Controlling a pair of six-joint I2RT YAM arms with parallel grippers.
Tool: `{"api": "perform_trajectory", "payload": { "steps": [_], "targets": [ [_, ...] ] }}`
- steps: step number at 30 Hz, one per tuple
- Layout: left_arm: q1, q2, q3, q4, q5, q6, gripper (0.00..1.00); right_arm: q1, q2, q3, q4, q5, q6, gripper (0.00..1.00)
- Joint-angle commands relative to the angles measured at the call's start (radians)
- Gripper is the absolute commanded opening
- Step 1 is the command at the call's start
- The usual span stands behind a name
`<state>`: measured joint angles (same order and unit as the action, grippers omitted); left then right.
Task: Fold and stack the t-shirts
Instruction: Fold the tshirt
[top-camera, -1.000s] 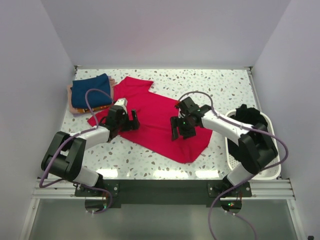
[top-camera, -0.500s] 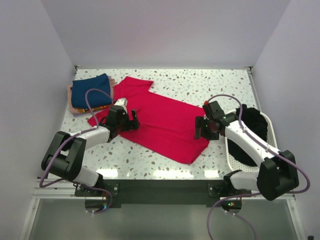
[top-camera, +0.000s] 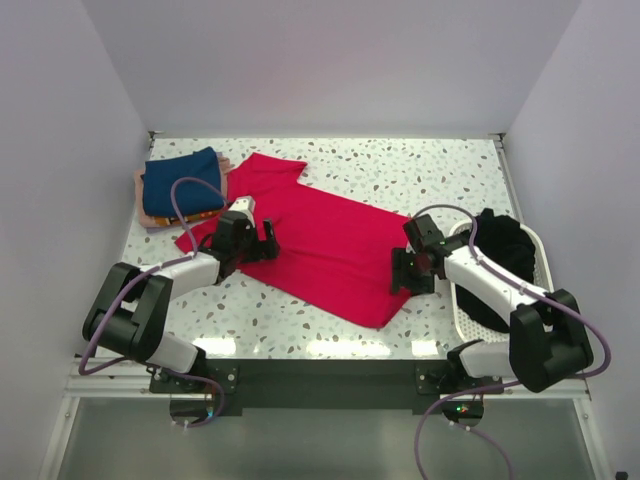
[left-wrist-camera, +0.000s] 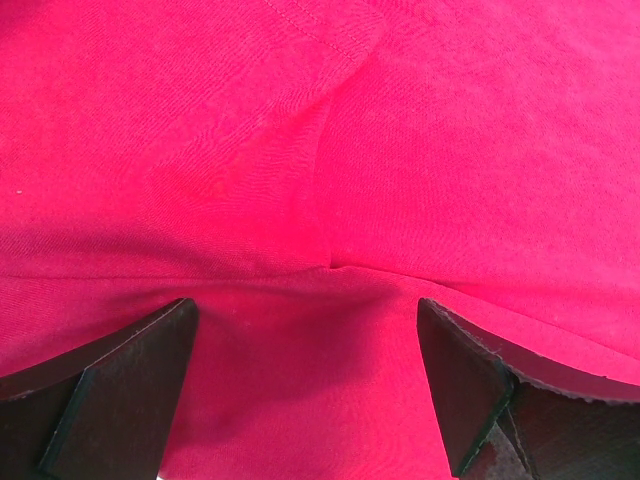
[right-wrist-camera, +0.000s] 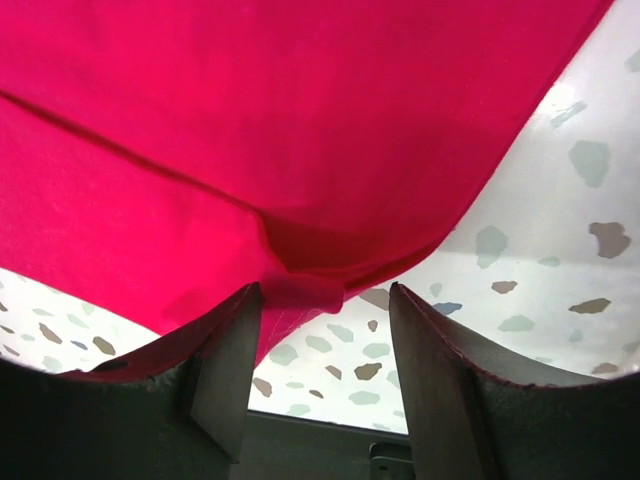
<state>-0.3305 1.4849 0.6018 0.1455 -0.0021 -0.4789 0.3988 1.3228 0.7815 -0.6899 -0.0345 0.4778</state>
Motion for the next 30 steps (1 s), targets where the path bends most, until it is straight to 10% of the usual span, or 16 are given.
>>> {"api": "perform_trajectory", "payload": {
  "steps": [1, 6, 19, 30],
  "targets": [
    [-0.002, 0.041, -0.039, -0.077, -0.016, 0.008, 0.97, -0.002, -0.002, -0.034, 0.078, -0.079, 0.024, 0.57],
    [-0.004, 0.025, -0.042, -0.07, -0.012, 0.014, 0.97, 0.0, 0.0, -0.033, 0.101, -0.087, 0.002, 0.54],
    [-0.201, -0.104, 0.009, -0.115, -0.061, -0.064, 0.96, 0.005, -0.014, -0.042, 0.093, -0.159, -0.001, 0.01],
    [-0.453, -0.026, 0.049, -0.021, -0.073, -0.188, 0.96, 0.153, -0.069, 0.045, -0.039, -0.127, 0.022, 0.0]
  ]
}}
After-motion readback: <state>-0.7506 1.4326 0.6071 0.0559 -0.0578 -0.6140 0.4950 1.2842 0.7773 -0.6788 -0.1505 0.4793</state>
